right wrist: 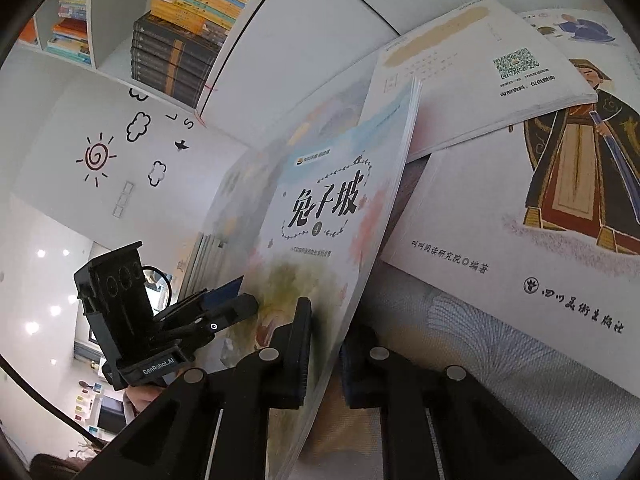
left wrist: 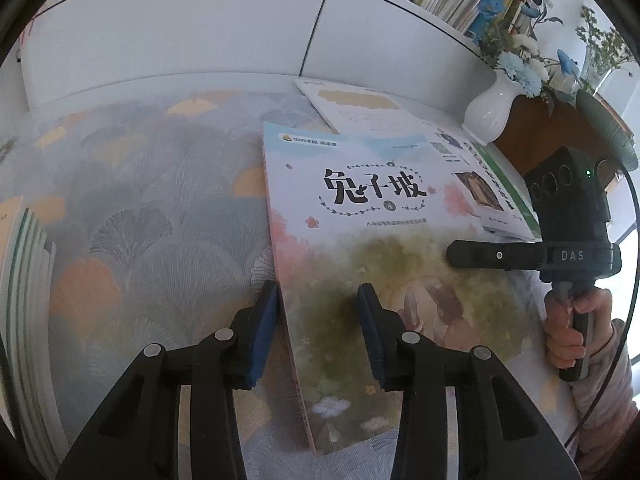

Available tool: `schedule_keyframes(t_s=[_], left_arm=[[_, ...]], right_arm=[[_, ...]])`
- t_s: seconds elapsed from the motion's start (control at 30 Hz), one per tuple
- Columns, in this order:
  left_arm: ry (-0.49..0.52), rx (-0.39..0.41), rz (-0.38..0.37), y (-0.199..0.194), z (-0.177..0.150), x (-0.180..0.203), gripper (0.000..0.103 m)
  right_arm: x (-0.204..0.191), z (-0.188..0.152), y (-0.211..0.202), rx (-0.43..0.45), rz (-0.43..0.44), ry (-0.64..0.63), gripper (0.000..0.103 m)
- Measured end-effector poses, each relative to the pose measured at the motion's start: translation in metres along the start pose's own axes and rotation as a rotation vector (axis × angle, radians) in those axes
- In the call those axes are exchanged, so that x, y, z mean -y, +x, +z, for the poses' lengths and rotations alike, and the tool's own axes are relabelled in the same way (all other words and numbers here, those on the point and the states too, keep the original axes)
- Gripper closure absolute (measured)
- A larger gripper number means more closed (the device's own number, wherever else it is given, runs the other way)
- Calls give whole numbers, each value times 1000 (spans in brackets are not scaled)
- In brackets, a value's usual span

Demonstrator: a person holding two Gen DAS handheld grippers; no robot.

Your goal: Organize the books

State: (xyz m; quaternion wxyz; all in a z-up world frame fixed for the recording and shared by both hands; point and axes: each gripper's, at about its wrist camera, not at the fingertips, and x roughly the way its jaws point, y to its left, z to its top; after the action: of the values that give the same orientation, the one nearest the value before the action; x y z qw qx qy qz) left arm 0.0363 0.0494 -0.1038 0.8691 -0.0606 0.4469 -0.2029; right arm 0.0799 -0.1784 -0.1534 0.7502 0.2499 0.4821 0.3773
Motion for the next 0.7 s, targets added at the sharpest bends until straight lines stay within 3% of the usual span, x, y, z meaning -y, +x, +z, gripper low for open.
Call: schedule_keyframes(t_s=[0.4,0.6,0.7], left_arm=[[3,7,8,1,0,3,67],[-130,-4,-105,-3,6,-18,67],[-149,-11,-107,-7,7,-17,67]], right_arm=[[-3,1,1,5,-5,-1,94],[-5,1,0,-5,15,60,93],[-7,0,-3,-8,43,97,94]])
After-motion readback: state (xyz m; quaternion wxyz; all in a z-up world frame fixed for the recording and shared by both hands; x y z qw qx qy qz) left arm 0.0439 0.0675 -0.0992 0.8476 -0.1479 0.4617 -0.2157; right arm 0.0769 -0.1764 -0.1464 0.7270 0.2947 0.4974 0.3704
